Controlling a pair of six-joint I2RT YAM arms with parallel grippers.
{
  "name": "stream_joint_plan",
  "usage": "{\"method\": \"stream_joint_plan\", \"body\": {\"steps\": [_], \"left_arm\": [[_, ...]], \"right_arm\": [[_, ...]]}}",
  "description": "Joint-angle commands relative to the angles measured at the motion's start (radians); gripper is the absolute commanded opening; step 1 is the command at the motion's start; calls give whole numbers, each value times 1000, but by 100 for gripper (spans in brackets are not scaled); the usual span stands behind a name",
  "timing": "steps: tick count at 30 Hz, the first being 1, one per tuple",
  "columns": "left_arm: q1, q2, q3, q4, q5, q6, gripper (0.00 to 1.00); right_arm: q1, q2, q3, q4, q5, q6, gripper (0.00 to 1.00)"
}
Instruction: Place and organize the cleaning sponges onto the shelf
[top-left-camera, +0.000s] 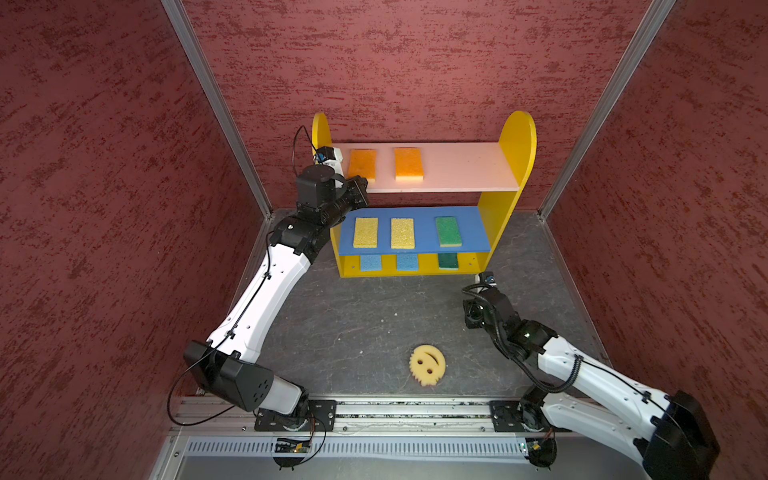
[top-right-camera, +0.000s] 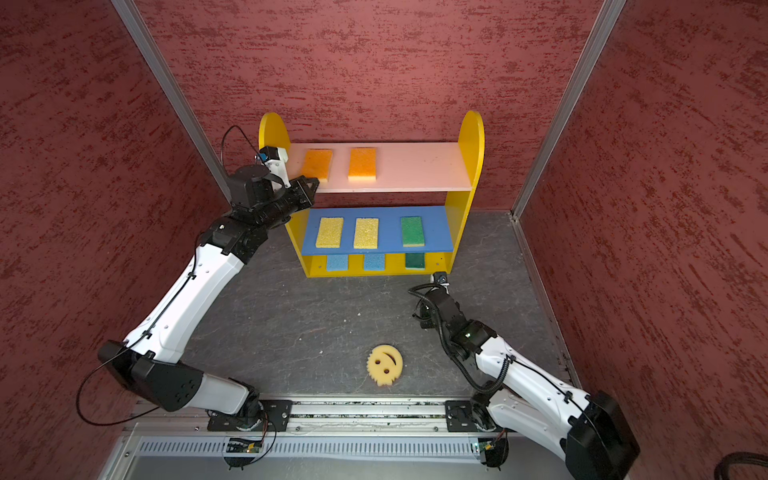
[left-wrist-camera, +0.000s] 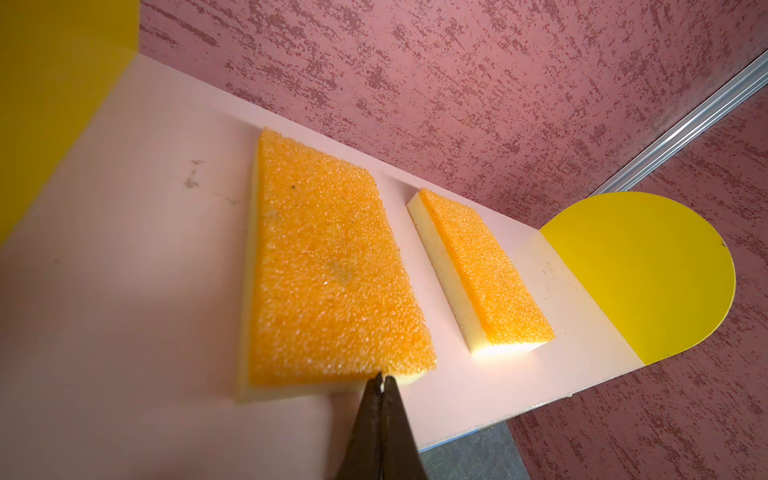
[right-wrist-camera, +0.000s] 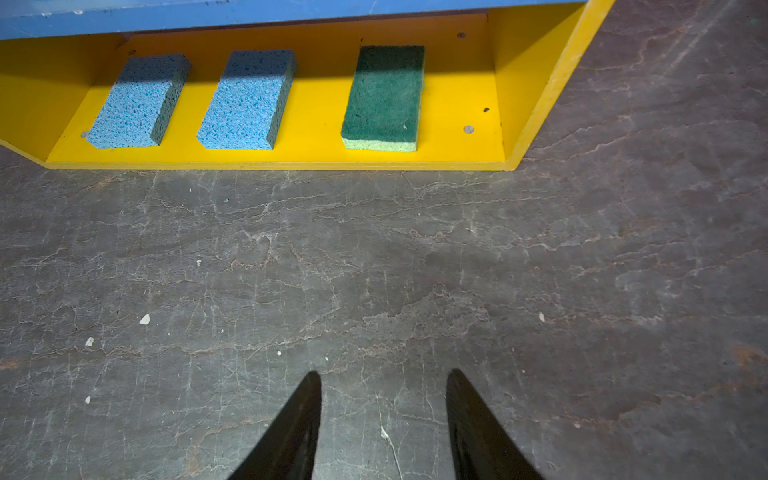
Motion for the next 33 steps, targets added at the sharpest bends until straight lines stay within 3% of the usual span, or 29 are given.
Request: {"method": "stream_joint_plan", "body": {"steps": [1, 6, 9, 11, 15, 19, 21, 27, 33], "left_arm": [[9, 16, 27, -3, 7, 3, 0], [8, -14, 1, -2, 17, -14, 0], [2, -60, -28, -2, 30, -27, 8], [-12, -102, -47, -10, 29, -25, 18], [-47, -208, -92, -45, 11, 0, 40], [-61, -334, -144, -113, -17, 19, 53], [-61, -402, -185, -143, -41, 27, 56], [-55, -575, -319, -239, -88, 41, 59], [-45, -669, -411, -355, -70, 45, 71]], "right_arm": [[-7, 8, 9, 20, 19, -5, 50], [-8, 11, 7, 20, 5, -1, 54], [-8, 16, 9, 15, -38, -6, 88], [-8, 20, 17, -2, -57, 2, 98], [-8, 17, 29, -44, -58, 45, 99], [-8, -21, 22, -59, -113, 85, 99], [-8, -23, 33, -85, -163, 114, 97], [-7, 70, 74, -171, -364, 174, 64], [58, 143, 57, -217, -411, 267, 64]]}}
